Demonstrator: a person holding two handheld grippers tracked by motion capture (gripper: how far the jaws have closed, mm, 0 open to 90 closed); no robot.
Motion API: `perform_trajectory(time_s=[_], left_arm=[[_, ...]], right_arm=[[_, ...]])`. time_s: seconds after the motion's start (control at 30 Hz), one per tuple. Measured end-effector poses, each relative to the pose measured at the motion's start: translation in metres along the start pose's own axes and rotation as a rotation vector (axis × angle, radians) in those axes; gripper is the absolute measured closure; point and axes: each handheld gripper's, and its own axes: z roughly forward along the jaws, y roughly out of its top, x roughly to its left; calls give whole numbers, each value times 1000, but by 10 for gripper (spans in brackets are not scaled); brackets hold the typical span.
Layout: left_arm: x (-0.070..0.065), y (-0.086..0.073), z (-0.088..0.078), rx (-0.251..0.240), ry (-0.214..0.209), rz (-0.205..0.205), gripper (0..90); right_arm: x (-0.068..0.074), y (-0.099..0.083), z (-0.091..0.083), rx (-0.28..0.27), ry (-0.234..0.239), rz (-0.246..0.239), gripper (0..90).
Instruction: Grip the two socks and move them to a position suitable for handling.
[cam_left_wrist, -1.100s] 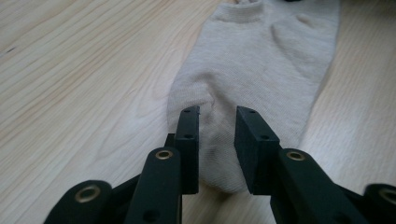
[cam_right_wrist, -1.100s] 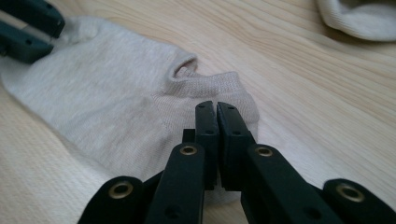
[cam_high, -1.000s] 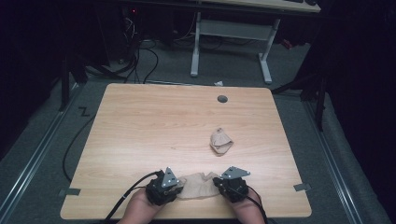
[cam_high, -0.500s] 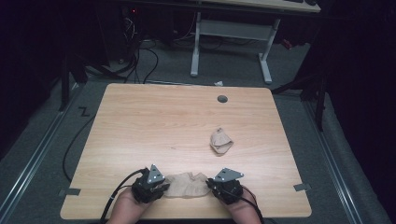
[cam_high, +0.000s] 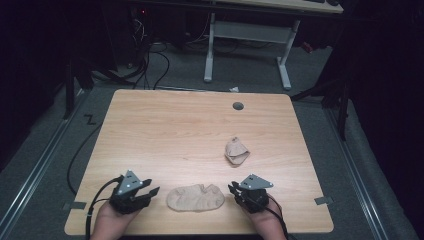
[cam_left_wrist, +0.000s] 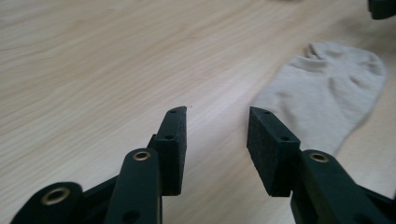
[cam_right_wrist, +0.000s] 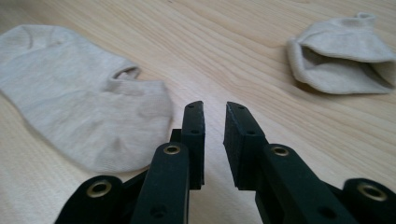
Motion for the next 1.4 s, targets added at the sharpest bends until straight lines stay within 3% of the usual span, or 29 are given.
perform_trajectory(time_s=[0.03, 0.13, 0.43, 0.73, 0.9, 1.13, 1.4], left_arm=[[11, -2, 3, 8, 14, -33, 572], [14, -3, 5, 6, 32, -42, 539], [2, 0, 8, 7, 21, 25, 507], [3, 4, 7, -17, 3, 9, 509], [0, 6, 11, -2, -5, 29, 502], [-1, 6, 11, -5, -7, 28, 502], [-1, 5, 12, -1, -8, 27, 502]], right_arm=[[-4, 2, 0, -8, -8, 9, 776], [-9, 6, 0, -17, -24, 24, 764], [-33, 36, 19, 8, -106, 33, 699], [-51, 61, 42, 39, -131, 56, 688], [-59, 78, 57, 59, -144, 48, 669], [-66, 82, 72, 79, -157, 57, 635], [-79, 71, 88, 155, -154, 101, 560]])
